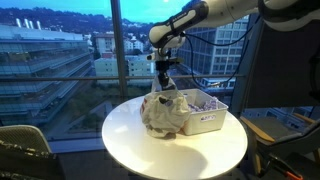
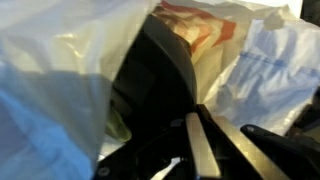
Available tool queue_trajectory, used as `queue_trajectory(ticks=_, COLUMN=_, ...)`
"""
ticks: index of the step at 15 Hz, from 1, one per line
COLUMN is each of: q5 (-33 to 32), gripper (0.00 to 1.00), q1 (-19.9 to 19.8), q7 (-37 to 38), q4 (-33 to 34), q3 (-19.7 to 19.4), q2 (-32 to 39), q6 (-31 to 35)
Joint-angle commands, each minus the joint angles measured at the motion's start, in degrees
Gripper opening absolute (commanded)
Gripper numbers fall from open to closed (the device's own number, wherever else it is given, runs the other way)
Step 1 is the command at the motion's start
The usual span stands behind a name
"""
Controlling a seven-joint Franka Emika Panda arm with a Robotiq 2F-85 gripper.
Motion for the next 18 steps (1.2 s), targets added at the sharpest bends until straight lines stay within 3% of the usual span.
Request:
queue_trajectory(ticks=1, q5=6.4, gripper=0.09, q1=-1.1, q7=3.1, q4=4.8, q3=1.7, q2=-2.2, q6=-10.8)
queue_trajectory(ticks=9, q5=9.2, gripper=0.1, q1=-1.1, q7=15.1, q4=4.9, q3=0.0, q2=-7.8, q6=-19.5)
queue_trajectory(ticks=14, q5=6.9, gripper=0.12, q1=-1.9, q7=15.4, q4=0.7, q3=-1.5, q2=-10.1, q6=-15.5)
queue_trajectory(ticks=15, q5=6.8, gripper=0.18, q1=-2.2, q7=14.3, q4=-0.7, q3=-1.6, q2=-9.9, q6=-14.8)
queue_trajectory(ticks=16, q5=7.3, gripper=0.37, q1=-2.6, q7=13.9, q4=-1.7, q3=-1.6, q2=-9.7, q6=-14.5)
queue_trajectory(ticks=18, q5=8.5, gripper=0.46, q1=-3.9, q7=12.3, q4=-5.8, q3=-0.7, q2=-9.7, q6=-11.5)
